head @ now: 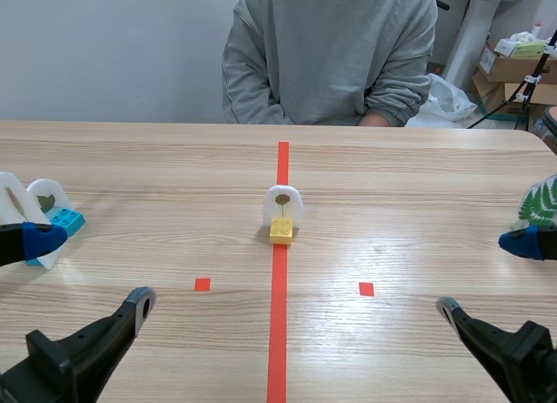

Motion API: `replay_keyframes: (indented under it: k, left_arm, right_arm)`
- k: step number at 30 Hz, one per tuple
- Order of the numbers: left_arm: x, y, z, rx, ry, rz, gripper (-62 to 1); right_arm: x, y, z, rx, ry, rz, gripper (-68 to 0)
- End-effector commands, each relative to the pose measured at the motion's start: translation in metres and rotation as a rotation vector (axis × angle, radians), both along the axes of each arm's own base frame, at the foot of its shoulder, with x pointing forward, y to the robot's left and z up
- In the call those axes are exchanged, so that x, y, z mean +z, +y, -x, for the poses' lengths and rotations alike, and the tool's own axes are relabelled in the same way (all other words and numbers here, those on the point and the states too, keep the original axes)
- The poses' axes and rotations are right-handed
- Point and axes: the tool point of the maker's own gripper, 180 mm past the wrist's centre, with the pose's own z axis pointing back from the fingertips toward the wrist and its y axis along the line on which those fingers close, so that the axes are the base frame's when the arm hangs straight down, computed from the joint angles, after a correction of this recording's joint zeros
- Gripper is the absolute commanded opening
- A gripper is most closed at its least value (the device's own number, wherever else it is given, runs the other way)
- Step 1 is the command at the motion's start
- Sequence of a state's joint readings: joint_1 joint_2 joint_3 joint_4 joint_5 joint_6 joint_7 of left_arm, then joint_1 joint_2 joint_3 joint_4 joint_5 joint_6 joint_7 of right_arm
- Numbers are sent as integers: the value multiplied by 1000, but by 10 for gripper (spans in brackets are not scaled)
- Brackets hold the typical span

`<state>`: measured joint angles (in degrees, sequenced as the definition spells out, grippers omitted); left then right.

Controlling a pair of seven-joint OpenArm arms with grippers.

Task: Do the leaf sorting experiment

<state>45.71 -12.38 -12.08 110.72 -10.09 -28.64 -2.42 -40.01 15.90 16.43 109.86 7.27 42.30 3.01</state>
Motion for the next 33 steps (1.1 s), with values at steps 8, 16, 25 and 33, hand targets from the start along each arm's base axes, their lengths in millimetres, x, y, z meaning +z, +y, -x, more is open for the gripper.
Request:
replay_keyframes:
  k: [8,16,25,33]
  left_arm:
    - [11,-2,-5,3,-38,23,14]
    - [13,-2,-7,2,-49,25,14]
    - [16,-2,-11,1,-64,24,14]
    - [5,-14,-22,-108,-39,15,14]
  right_arm:
    - [11,1,-3,14,-35,-9,-133]
    - [12,1,-3,15,-40,-13,-133]
    - [12,1,-3,15,-40,-13,-133]
    - [12,1,-3,15,-40,-13,-133]
